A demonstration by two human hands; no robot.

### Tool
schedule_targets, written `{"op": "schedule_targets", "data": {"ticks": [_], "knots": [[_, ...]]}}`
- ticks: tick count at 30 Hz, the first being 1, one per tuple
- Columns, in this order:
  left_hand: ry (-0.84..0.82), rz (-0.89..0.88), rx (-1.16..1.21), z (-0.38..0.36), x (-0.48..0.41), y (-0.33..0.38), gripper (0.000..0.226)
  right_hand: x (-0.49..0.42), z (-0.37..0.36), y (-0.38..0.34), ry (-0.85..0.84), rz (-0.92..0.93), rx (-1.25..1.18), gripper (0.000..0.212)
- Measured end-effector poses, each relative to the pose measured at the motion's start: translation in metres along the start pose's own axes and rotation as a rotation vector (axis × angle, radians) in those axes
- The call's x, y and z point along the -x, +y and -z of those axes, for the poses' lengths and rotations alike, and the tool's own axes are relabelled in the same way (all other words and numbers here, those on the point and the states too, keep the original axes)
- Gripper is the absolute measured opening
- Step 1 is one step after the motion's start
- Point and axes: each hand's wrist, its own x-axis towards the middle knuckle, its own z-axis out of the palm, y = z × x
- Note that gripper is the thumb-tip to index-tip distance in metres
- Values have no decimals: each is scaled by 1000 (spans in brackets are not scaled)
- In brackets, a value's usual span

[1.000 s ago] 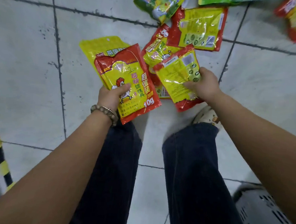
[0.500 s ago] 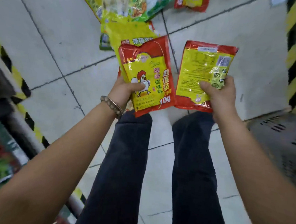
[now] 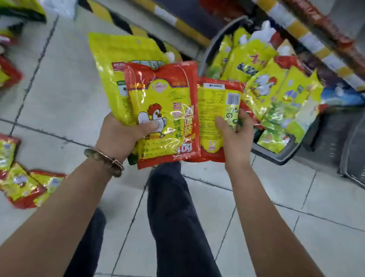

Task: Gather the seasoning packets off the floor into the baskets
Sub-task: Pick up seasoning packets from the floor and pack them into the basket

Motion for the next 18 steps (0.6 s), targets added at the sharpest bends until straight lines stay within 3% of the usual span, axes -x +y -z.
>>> {"op": "schedule_targets", "data": {"ticks": [3,6,9,11,15,18], "knots": [[-124,-55,-104,-94,-18,26,30,-46,68,-12,152,-37,-45,56],[-183,-99,-200,-174,-37,42,34,-88,125,-13,290,-51,-94,49],[-191,-149,-304,-243,-64,52,83,-130,165,-15,423,-36,-139,41],[-193,-224,-358,-283,-83,58,93,-159,184,-11,495,-13,-186,43],[-188,-374,-482,-340,-116,65,64,-219,195,7,572,-7,45,51],[20,-398,-755,-349,-142,54,44,-253,193,29,499,-125,397,48]]}}
